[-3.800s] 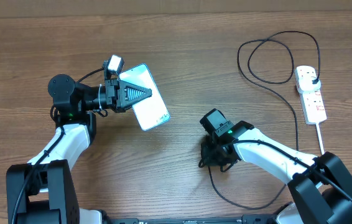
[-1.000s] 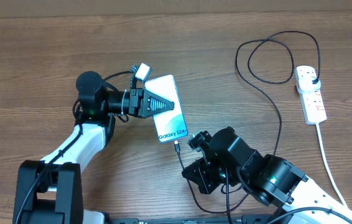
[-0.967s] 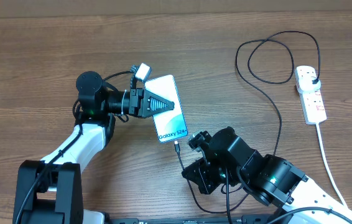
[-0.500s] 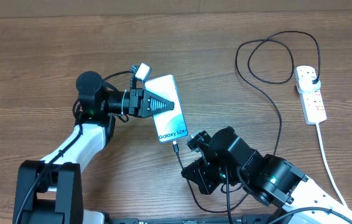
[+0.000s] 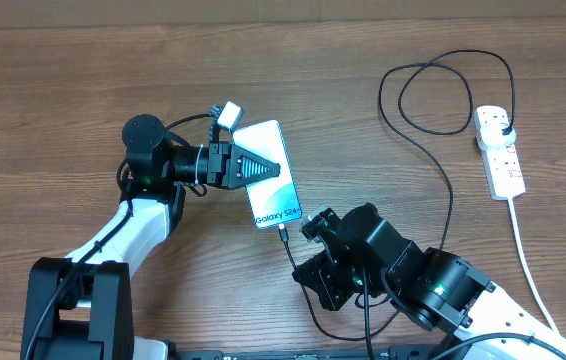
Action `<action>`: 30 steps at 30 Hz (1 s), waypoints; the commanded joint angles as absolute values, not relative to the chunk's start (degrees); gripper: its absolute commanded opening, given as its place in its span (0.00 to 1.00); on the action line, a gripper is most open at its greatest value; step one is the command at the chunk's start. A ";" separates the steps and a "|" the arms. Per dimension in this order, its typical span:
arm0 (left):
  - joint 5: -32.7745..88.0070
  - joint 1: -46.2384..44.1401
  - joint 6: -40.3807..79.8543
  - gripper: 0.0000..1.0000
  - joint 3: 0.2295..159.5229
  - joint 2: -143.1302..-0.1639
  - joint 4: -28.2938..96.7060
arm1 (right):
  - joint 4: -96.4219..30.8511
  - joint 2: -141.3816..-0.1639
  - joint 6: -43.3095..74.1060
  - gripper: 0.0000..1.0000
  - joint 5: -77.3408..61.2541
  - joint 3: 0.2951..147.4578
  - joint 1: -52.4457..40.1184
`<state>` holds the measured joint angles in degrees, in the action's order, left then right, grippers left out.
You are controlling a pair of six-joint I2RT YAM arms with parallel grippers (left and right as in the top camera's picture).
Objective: Plug charger to phone and switch on socket
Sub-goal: 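Align the USB-C connector under the phone's bottom port with right gripper, then push the connector up into the phone's bottom port with right gripper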
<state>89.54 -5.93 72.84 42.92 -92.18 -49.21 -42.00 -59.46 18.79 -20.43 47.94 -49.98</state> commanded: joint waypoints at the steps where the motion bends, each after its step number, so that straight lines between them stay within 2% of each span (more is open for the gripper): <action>1: 90.54 -6.15 71.07 0.04 44.10 -92.25 -49.45 | -40.97 -59.22 17.89 0.04 -19.05 48.84 -50.30; 21: 90.54 -6.15 70.81 0.04 44.10 -92.25 -49.45 | -38.37 -59.22 16.53 0.04 -19.29 48.84 -50.30; 30: 90.54 -7.22 70.65 0.04 44.10 -92.25 -49.47 | -37.78 -59.22 14.46 0.04 -9.32 49.21 -50.28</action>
